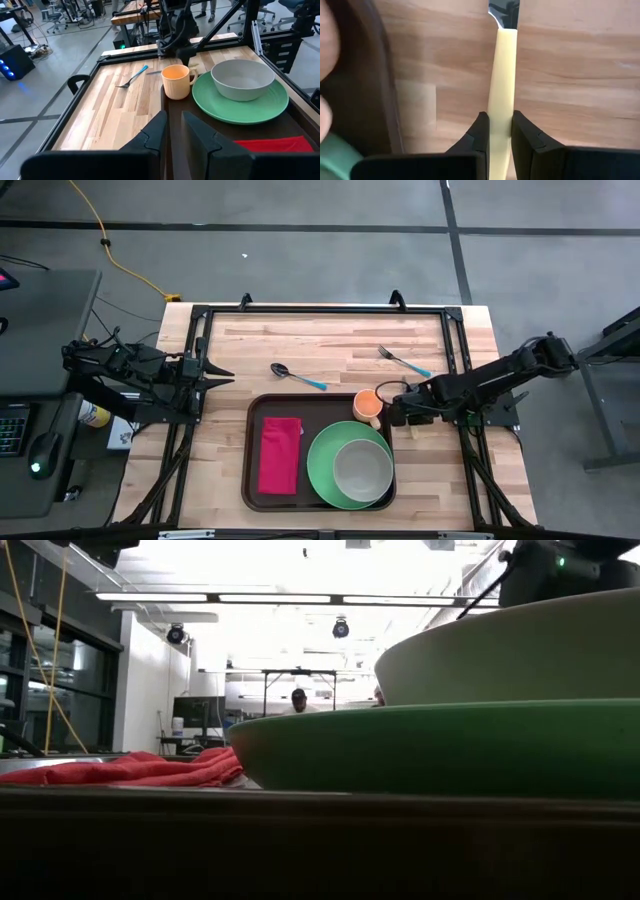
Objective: Set up tray
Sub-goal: Put the yellow knife to the left of the green plate on the red napkin on the brown serving tray
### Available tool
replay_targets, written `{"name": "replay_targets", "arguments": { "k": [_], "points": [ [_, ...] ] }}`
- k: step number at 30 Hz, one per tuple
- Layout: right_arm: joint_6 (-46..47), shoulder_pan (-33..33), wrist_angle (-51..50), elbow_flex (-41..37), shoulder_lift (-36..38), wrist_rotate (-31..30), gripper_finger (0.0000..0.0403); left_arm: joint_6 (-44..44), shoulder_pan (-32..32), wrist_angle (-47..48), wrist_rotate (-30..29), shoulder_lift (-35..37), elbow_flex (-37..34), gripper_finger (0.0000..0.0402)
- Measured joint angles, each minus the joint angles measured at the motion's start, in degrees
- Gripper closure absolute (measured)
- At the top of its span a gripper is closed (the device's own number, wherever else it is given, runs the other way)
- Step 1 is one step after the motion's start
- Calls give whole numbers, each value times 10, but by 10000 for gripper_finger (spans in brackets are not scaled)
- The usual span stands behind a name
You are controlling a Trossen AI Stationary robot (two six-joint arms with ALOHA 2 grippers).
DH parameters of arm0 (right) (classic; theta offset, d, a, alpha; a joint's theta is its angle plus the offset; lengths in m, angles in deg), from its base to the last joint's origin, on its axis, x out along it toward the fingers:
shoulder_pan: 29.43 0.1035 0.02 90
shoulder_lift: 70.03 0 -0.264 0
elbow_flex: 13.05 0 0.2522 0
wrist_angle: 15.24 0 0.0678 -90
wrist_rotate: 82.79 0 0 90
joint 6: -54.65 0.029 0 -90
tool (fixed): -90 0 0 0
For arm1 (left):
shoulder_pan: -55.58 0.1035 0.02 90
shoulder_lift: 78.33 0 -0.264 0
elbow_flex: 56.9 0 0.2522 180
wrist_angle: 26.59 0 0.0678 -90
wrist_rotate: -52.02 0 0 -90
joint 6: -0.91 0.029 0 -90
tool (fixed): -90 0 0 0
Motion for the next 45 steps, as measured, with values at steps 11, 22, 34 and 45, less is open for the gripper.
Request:
{"name": "replay_targets", "arguments": {
  "k": [11,22,34,45],
  "points": [
    [-39,0,-208,154,30,-45,374,0,0,0,0,0,0,314],
    [-132,0,-266,342,33,-148,374,0,0,0,0,0,0,314],
    [-303,0,12,388,0,-194,374,-1,0,-14,-2,0,0,314],
    [-374,24,305,387,-145,-172,375,-14,0,-22,-17,0,0,314]
  ]
}}
